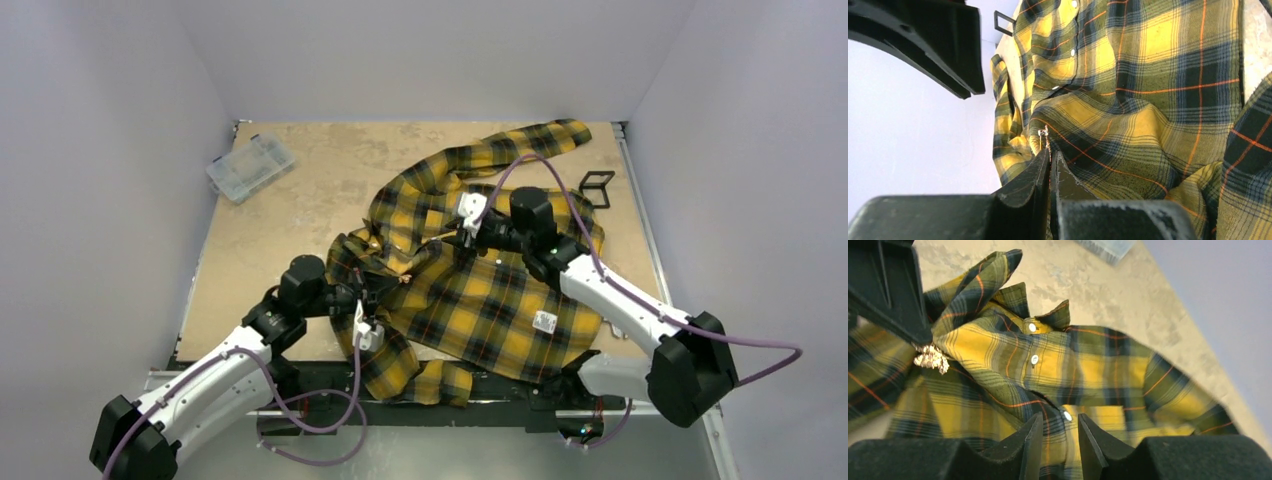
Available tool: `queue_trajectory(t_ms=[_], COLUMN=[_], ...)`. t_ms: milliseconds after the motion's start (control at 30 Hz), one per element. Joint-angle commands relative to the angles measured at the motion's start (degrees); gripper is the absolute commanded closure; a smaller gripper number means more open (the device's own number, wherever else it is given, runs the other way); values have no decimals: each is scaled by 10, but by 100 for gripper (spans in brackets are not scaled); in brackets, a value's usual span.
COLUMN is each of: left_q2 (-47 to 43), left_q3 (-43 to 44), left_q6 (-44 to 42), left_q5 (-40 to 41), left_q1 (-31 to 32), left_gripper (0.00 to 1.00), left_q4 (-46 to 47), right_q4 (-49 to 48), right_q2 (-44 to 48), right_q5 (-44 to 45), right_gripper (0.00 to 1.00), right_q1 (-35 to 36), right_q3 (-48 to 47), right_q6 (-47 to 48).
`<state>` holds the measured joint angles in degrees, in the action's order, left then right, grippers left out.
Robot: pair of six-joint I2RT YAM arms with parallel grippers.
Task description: Remove the brooch from the garment
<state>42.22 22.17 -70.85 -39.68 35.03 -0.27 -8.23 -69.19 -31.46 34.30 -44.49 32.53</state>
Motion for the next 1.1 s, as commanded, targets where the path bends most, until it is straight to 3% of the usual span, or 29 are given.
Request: queue_trajectory(t_ms=[0,233,367,567,867,1067], left_q2=[-13,-18,-25,-26,-31,-42], left_q3=[-27,-37,-39,-44,-45,-48], left_q6=[-69,-116,-129,-141,-147,-152], left_q5=[-24,-29,-40,-39,-35,-38], left_q1=[3,3,2,2,4,4], left_gripper=[100,100,100,100,100,100], left_q4=[58,50,47,53,55,47], right_q4=[192,310,373,532,630,579], right_q2=[-52,-175,-232,-328,-390,-403], right_q5=[-85,-213,-275,-345,-375,-386], right_gripper=[66,67,57,45,44,41], right_q1=[-37,-40,-39,-30,11,13], right_q3=[-95,-242,-302,-399,-451,-452], right_q6=[-167,-226,-237,-161,-100,-161])
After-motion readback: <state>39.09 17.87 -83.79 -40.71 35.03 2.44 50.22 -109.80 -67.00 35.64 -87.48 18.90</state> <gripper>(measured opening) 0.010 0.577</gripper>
